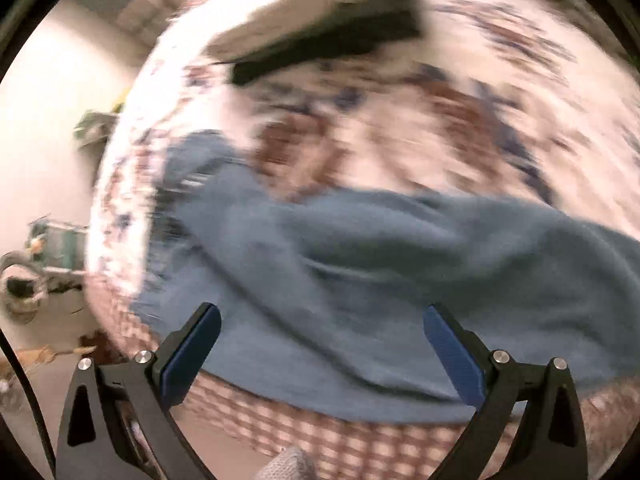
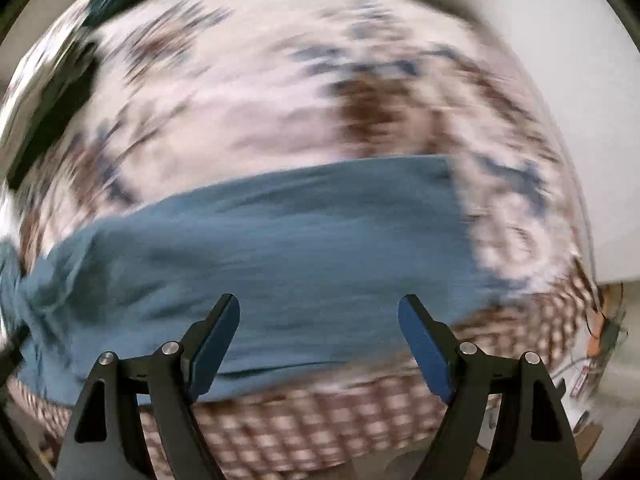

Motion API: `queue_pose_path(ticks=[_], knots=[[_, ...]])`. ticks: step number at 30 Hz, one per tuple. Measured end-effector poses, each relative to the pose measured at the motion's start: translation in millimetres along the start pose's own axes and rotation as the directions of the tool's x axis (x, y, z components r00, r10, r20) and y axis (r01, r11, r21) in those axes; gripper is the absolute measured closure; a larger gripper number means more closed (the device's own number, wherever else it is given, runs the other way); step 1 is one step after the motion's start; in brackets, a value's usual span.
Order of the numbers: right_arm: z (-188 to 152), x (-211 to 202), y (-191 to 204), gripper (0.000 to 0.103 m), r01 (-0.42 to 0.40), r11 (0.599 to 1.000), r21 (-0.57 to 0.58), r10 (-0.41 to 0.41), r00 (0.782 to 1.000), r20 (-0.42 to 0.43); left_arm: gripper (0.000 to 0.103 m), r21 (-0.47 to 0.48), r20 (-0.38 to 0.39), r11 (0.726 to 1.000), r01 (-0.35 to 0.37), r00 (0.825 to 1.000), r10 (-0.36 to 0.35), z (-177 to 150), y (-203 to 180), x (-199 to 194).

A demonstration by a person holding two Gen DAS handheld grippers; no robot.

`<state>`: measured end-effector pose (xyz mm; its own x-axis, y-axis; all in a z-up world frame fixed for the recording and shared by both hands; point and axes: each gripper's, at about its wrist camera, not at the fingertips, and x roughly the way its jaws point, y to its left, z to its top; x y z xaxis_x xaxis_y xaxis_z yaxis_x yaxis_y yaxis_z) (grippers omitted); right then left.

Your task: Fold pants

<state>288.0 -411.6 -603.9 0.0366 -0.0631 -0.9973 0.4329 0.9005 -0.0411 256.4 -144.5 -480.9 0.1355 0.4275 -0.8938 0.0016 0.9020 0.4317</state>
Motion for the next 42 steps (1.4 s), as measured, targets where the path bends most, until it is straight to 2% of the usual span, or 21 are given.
queue_pose_path(ticks=[2,3,5,8,11,14,15,16,17,20,21,22,24,26,30,32,33,36,38,40,42], knots=[[-1.2,6.9,47.2,0.019,-0.016,0.999,-0.048,0.014,0.999,-0.039,0.0,-0.028,-0.026,0.996,-0.089,0.996,0.088,18.3,32.3,19.2],[0.0,10.6,80.7,0.019,-0.029,0.997,-0.077,0.025,0.998,-0.053,0.0,-0.043,-0.056,0.994,-0.104,0.993,0.102,26.5,46.8,30.6],[-0.4,13.5,127.3,0.019,-0.043,0.992,-0.122,0.036,0.998,-0.052,0.0,-0.094,-0.108,0.993,-0.076,0.992,0.066,45.5,76.5,55.3],[-1.9,13.3,193.8,0.019,-0.035,0.979,-0.199,0.027,0.999,-0.041,0.0,-0.109,-0.152,0.993,-0.055,0.988,0.038,77.1,101.3,89.1],[0.4,17.9,236.4,0.019,-0.021,0.972,-0.234,0.011,0.999,-0.043,0.0,-0.109,-0.243,0.994,-0.015,0.97,-0.012,99.6,108.4,126.7],[3.8,25.1,263.5,0.019,0.001,0.97,-0.245,-0.012,0.999,-0.042,0.0,-0.054,-0.324,0.998,0.012,0.946,-0.029,116.0,103.2,167.8],[5.1,26.8,269.4,0.019,0.003,0.971,-0.241,-0.012,0.999,-0.037,0.0,-0.027,-0.333,1.0,0.017,0.943,-0.025,118.1,99.6,176.1],[5.9,27.8,273.9,0.019,0.007,0.971,-0.239,-0.016,0.999,-0.035,0.002,0.003,-0.319,1.0,0.023,0.948,-0.02,118.9,95.8,180.4],[6.3,28.9,277.7,0.019,0.015,0.972,-0.236,-0.024,0.999,-0.033,0.006,0.018,-0.295,0.999,0.034,0.955,-0.027,118.0,95.3,180.4],[6.4,29.5,279.1,0.019,0.015,0.976,-0.216,-0.024,0.999,-0.041,0.041,-0.009,-0.211,0.997,0.073,0.975,-0.073,105.9,113.2,170.0],[6.6,28.3,278.2,0.019,0.012,0.978,-0.209,-0.022,0.999,-0.043,0.056,-0.038,-0.175,0.996,0.083,0.981,-0.088,96.7,127.0,162.5],[7.2,25.9,276.3,0.019,0.009,0.979,-0.202,-0.018,0.999,-0.046,0.062,-0.065,-0.152,0.993,0.096,0.983,-0.105,88.2,139.8,156.5],[5.9,22.1,277.3,0.019,0.004,0.979,-0.203,-0.014,0.999,-0.047,0.068,-0.115,-0.124,0.986,0.117,0.984,-0.131,68.0,164.0,146.8],[2.9,14.6,281.7,0.019,-0.001,0.977,-0.213,-0.009,0.999,-0.046,0.068,-0.17,-0.124,0.978,0.121,0.982,-0.143,38.4,189.4,138.4],[-7.1,5.1,299.2,0.019,-0.014,0.964,-0.264,0.0,0.999,-0.054,0.066,-0.35,-0.159,0.929,0.121,0.97,-0.186,-34.4,231.9,133.8],[-15.3,4.2,307.0,0.019,-0.021,0.956,-0.293,0.002,0.998,-0.066,0.062,-0.439,-0.186,0.89,0.124,0.957,-0.224,-66.8,245.3,137.5],[-21.3,4.2,312.7,0.019,-0.033,0.95,-0.311,0.008,0.997,-0.081,0.06,-0.491,-0.188,0.862,0.13,0.95,-0.251,-82.8,251.4,137.3],[-36.6,5.3,317.6,0.019,-0.122,0.949,-0.289,0.083,0.986,-0.145,0.06,-0.592,-0.165,0.792,0.15,0.939,-0.301,-106.2,266.9,128.8],[-46.2,7.6,311.3,0.019,-0.196,0.955,-0.225,0.152,0.968,-0.199,0.047,-0.651,-0.142,0.739,0.172,0.929,-0.341,-116.4,279.4,124.0],[-59.9,10.7,297.1,0.019,-0.268,0.957,-0.113,0.232,0.938,-0.256,0.019,-0.692,-0.122,0.695,0.192,0.919,-0.376,-121.2,287.7,121.0],[-74.7,15.0,281.7,0.019,-0.333,0.943,-0.006,0.316,0.902,-0.294,0.016,-0.729,-0.091,0.646,0.227,0.903,-0.42,-125.0,294.8,121.6]])
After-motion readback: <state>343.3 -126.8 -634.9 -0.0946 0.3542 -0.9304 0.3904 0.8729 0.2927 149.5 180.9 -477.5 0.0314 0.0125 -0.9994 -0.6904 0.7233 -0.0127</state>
